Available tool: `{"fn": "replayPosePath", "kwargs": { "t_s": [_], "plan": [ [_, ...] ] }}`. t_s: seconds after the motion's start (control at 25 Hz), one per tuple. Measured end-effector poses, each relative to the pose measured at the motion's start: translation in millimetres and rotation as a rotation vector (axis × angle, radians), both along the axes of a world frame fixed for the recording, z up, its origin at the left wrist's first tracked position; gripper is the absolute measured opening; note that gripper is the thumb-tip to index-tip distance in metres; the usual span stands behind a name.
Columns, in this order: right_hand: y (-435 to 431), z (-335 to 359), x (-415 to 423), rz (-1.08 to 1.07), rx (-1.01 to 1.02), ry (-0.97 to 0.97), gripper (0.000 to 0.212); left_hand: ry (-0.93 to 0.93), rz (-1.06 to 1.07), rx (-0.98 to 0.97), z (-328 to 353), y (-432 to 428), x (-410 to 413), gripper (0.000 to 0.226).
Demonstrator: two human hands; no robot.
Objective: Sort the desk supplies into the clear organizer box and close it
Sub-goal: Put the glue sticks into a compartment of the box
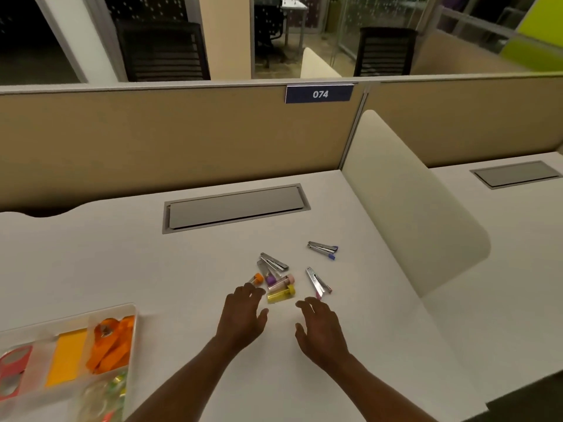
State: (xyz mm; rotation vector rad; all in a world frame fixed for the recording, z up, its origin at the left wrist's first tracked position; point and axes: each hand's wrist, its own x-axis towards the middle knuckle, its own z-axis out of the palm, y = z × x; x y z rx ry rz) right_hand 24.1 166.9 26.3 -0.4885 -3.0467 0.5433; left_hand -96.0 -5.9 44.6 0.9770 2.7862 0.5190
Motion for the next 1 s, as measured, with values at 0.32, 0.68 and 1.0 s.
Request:
{"fn": "replayPosePath", "kwargs": {
  "t_s": [0.32, 0.68, 1.0],
  "plan": [
    [49.9, -0.7, 14.0, -0.048, -0.017, 0.01, 0.046, -0.054, -0.083, -0.149, -29.2, 58.7, 14.2, 0.058],
    [70.2, -1.7, -2.2, -0.011, -0.008, 0.02, 0.04, -0.043, -0.054, -0.251, -28.8, 86.5, 10.1, 0.056],
    [40.2, -5.9, -78.5, 0.16, 0.008, -0.049, 0.054, -0.079, 0.107, -0.222, -34.7, 41.0, 27.7, 0.052]
  ]
}}
